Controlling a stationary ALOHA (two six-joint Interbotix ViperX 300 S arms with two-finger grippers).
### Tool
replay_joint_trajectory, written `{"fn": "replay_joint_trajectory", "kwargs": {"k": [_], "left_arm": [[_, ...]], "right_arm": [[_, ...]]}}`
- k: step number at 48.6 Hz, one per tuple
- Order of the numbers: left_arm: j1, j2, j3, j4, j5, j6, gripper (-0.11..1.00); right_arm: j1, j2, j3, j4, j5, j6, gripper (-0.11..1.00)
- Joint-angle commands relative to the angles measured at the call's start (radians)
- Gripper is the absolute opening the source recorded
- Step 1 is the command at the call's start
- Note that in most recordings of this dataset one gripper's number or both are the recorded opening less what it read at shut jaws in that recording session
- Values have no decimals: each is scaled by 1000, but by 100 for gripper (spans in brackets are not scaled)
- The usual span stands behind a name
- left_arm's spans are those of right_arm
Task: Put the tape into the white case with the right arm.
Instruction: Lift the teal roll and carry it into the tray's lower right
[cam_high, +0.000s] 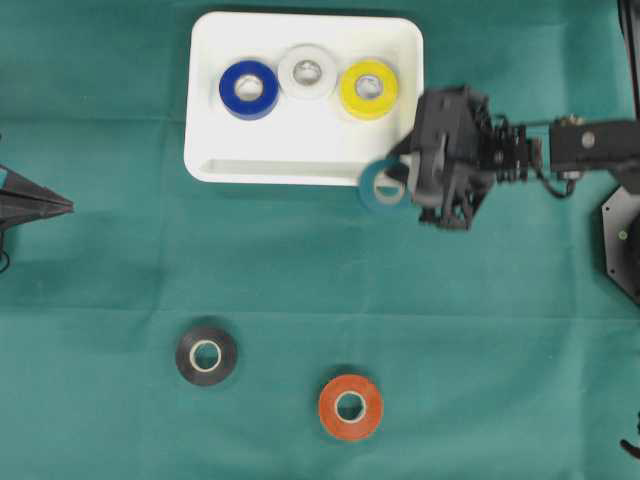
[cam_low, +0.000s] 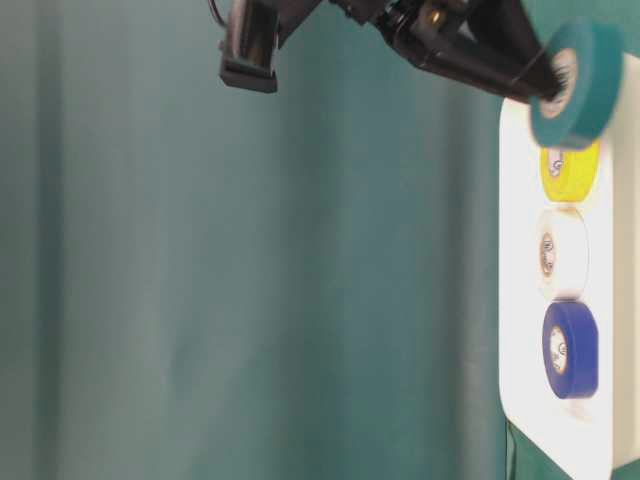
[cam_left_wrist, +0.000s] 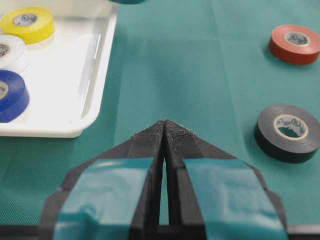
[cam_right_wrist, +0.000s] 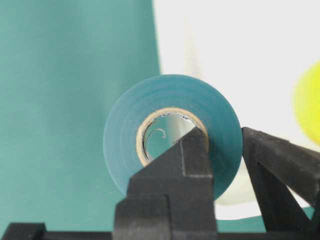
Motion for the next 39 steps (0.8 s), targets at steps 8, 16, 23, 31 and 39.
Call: {"fn": "replay_joint_trajectory", "kwargs": {"k": [8, 16, 23, 31, 39], "left_arm": [[2, 9, -11, 0, -5, 0, 0], [2, 9, -11, 0, -6, 0, 0], [2, 9, -11, 0, -5, 0, 0], [2, 9, -11, -2, -6, 0, 0], [2, 9, -11, 0, -6, 0, 0]], "right_arm": [[-86, -9, -17, -2, -55, -5, -1], [-114, -6, -15, -2, -94, -3, -1], [-114, 3, -14, -2, -118, -3, -1], [-115, 20, -15, -2, -121, -3, -1], [-114, 25, -14, -2, -115, -2, 0]]}}
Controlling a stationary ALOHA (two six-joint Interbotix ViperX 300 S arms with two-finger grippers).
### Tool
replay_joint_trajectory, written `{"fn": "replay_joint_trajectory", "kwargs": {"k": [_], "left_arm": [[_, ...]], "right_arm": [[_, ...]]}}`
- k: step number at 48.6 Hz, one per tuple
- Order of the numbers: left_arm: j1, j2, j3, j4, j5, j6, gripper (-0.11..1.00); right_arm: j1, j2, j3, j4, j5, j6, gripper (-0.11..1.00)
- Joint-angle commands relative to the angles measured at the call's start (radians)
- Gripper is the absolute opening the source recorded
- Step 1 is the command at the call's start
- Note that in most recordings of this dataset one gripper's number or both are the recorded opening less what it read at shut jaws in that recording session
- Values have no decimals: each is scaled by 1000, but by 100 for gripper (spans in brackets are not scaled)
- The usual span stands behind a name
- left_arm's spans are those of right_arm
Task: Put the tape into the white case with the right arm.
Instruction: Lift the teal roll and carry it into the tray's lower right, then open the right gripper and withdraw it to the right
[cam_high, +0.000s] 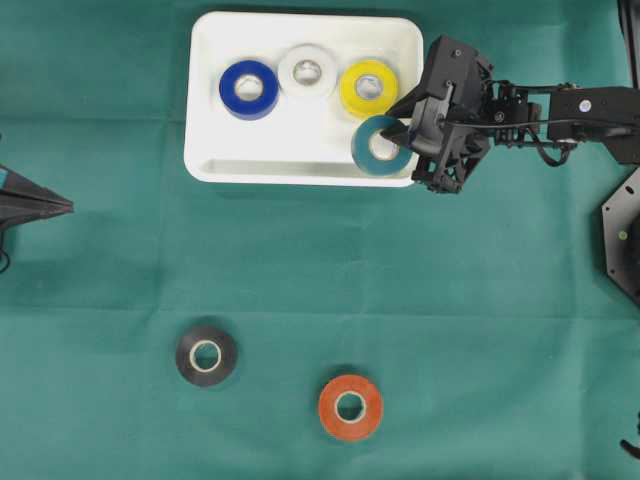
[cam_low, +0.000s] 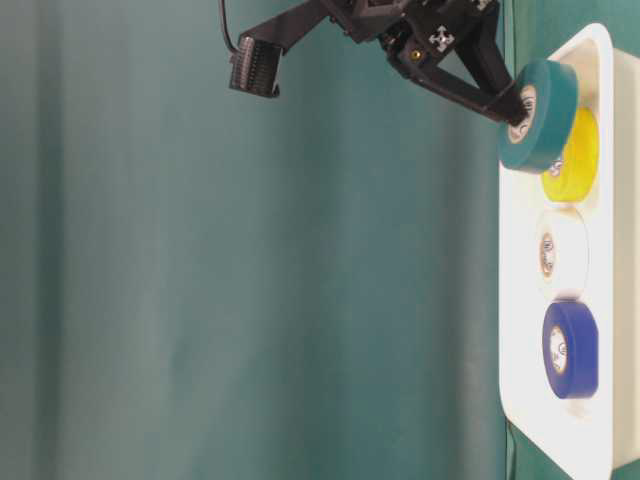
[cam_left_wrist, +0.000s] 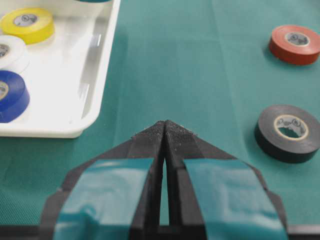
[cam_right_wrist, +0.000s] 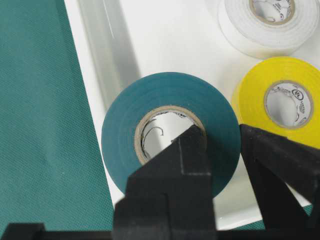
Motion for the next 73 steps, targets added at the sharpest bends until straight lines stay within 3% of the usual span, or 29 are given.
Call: {"fn": "replay_joint_trajectory", "kwargs": {"k": [1, 5, 15, 19, 32, 59, 73], "left_arm": [[2, 9, -11, 2, -6, 2, 0], [2, 9, -11, 2, -6, 2, 0], [2, 9, -11, 2, -5, 2, 0], [2, 9, -11, 2, -6, 2, 0], [2, 9, -11, 2, -5, 2, 0], [0, 9, -11, 2, -5, 2, 0], [2, 9, -11, 2, -5, 0, 0]], "right_arm": [[0, -11, -14, -2, -3, 0, 2], [-2, -11, -9, -3, 5, 2, 16], [-2, -11, 11, -2, 11, 3, 73], [0, -11, 20, -2, 11, 3, 67], [0, -63, 81, -2, 8, 3, 67], [43, -457, 391, -2, 2, 14, 66], [64, -512, 434, 3, 5, 15, 66]]}}
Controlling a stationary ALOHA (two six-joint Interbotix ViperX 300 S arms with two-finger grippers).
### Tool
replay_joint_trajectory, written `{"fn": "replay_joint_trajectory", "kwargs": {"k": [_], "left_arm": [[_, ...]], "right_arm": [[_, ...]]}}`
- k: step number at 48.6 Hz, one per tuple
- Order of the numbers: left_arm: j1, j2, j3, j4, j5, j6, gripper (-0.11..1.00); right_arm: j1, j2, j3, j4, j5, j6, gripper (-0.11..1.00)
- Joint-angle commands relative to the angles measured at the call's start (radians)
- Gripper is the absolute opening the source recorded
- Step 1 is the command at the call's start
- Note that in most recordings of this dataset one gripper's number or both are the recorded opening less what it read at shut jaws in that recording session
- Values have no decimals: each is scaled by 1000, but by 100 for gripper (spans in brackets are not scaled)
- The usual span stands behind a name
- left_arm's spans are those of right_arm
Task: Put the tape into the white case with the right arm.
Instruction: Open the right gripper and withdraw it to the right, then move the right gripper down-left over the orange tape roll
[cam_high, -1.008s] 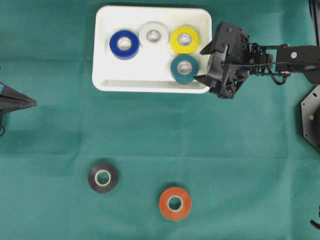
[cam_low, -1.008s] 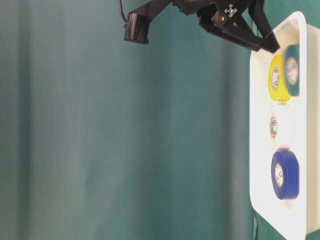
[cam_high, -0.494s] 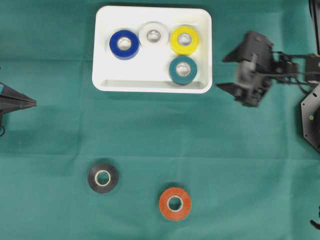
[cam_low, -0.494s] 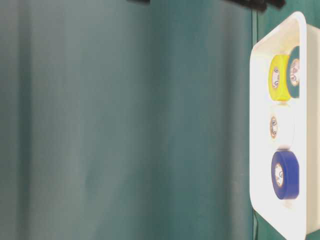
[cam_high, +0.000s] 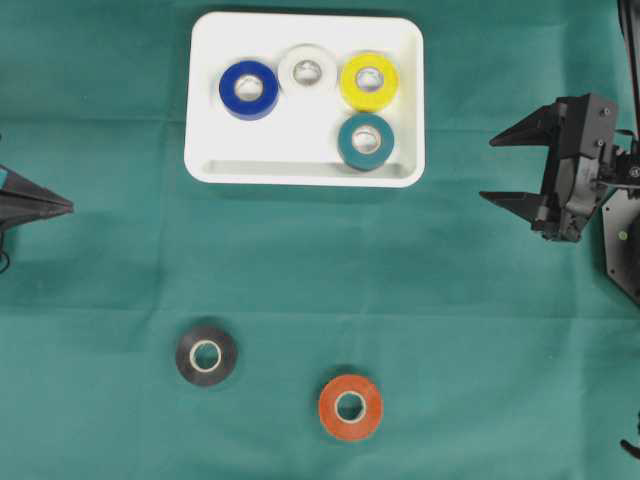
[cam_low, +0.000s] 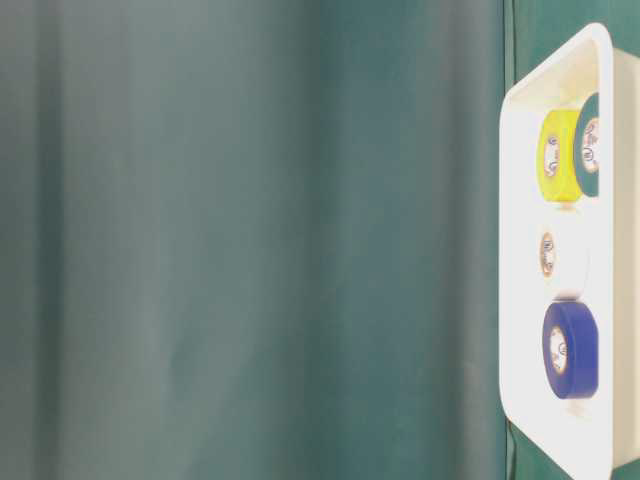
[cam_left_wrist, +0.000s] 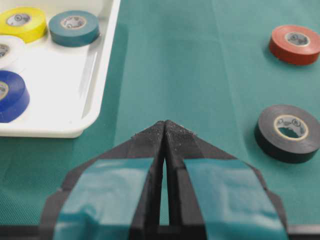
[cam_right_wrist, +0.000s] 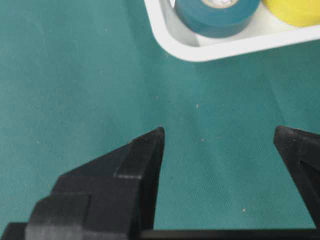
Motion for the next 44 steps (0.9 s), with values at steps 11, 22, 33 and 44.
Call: {"fn": "replay_joint_trajectory", "kwargs": {"k": [11, 22, 33, 44], "left_arm": [[2, 9, -11, 0, -6, 0, 0], [2, 9, -11, 0, -6, 0, 0], [2, 9, -11, 0, -6, -2, 0], [2, 9, -11, 0, -5, 0, 0]], "right_arm": [[55, -3, -2, 3, -9, 3, 66], [216, -3, -2, 5, -23, 3, 65], [370, 0, 12, 5, -28, 6, 64], [460, -2, 25, 5, -28, 6, 64]]}}
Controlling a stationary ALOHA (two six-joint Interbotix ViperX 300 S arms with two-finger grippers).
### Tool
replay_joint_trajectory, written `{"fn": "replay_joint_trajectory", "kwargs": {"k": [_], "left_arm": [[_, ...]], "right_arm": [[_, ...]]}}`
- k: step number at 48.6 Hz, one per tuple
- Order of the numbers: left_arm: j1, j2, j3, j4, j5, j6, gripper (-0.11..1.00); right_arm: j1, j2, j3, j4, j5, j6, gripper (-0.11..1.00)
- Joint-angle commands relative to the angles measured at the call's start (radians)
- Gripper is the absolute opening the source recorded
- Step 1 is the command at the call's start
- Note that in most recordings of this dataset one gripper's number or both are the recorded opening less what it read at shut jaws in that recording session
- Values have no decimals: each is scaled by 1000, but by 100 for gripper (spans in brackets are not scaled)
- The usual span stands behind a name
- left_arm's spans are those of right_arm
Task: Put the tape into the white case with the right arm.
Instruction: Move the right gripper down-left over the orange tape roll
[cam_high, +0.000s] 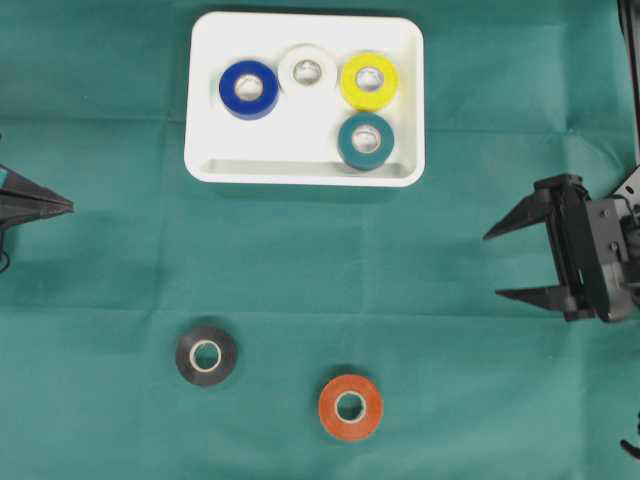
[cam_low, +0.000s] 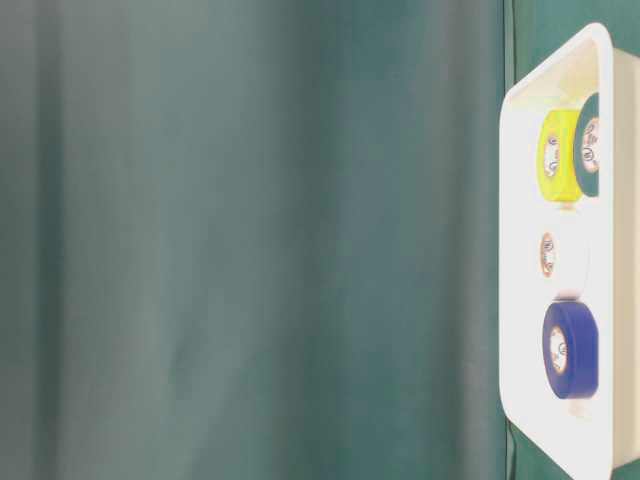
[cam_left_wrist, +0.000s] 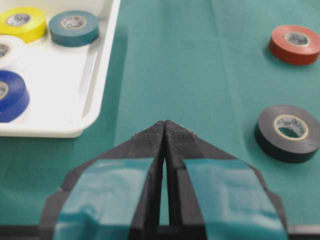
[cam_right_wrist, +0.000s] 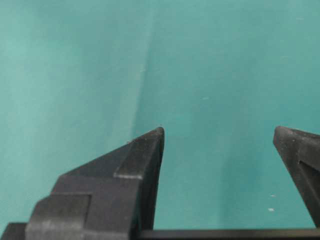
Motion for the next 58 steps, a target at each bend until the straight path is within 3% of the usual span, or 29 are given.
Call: {"fn": "replay_joint_trajectory", "kwargs": {"k": [1, 16, 29, 58], "left_arm": [[2, 9, -12, 2, -6, 2, 0], [2, 9, -11, 2, -5, 2, 0], [2, 9, -11, 2, -6, 2, 0], [2, 9, -11, 2, -6, 2, 0]], "right_arm": [[26, 2, -12, 0, -9, 2, 64], [58, 95, -77, -3, -63, -9, 64], [92, 324, -236, -5, -95, -15, 64], [144, 678, -584, -28, -104, -15, 64]]}}
